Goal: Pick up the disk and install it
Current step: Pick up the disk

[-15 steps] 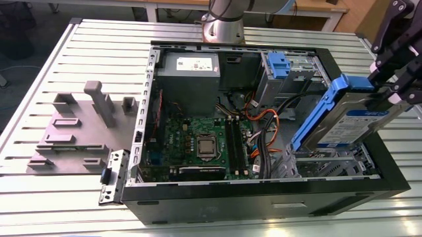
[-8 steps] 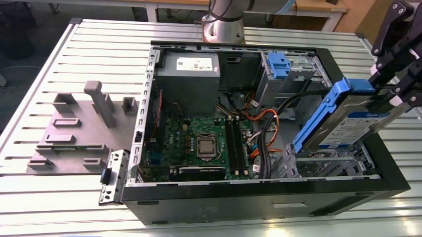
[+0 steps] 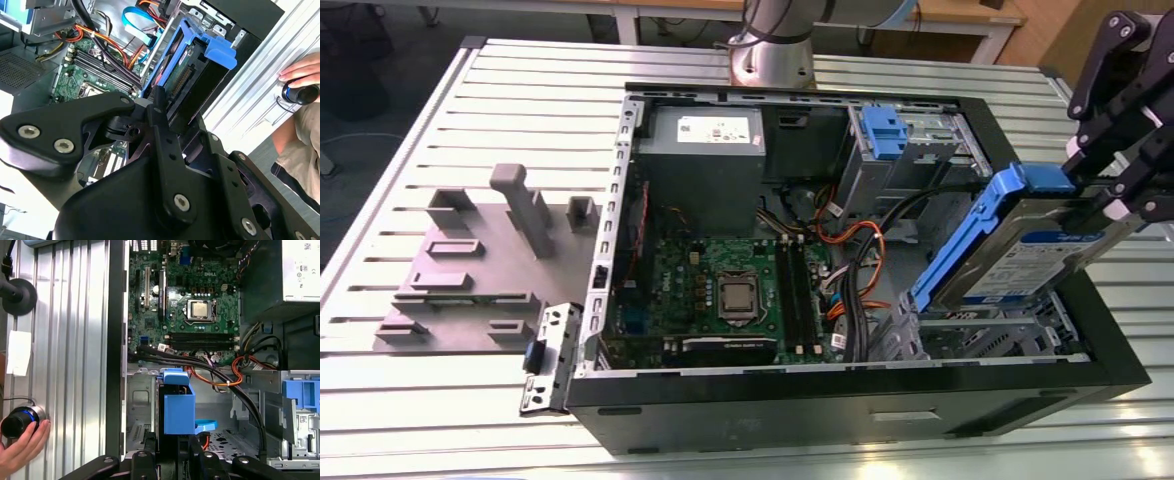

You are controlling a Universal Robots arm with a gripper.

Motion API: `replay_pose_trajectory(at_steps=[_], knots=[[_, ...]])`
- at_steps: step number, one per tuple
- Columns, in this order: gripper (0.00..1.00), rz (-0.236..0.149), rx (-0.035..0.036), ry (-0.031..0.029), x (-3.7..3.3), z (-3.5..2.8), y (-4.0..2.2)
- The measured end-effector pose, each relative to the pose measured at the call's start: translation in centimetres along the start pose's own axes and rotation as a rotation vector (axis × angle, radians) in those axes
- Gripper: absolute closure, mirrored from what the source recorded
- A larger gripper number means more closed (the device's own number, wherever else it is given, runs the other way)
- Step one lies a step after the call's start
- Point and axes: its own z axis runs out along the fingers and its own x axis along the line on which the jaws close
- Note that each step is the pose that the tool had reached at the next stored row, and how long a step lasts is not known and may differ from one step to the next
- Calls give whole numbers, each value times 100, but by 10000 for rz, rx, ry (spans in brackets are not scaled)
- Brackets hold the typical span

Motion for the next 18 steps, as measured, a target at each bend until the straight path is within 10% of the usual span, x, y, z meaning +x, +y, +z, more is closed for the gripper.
replay_pose_trajectory(at_steps=[18], knots=[[65,1,0,0,-35,44,-5]])
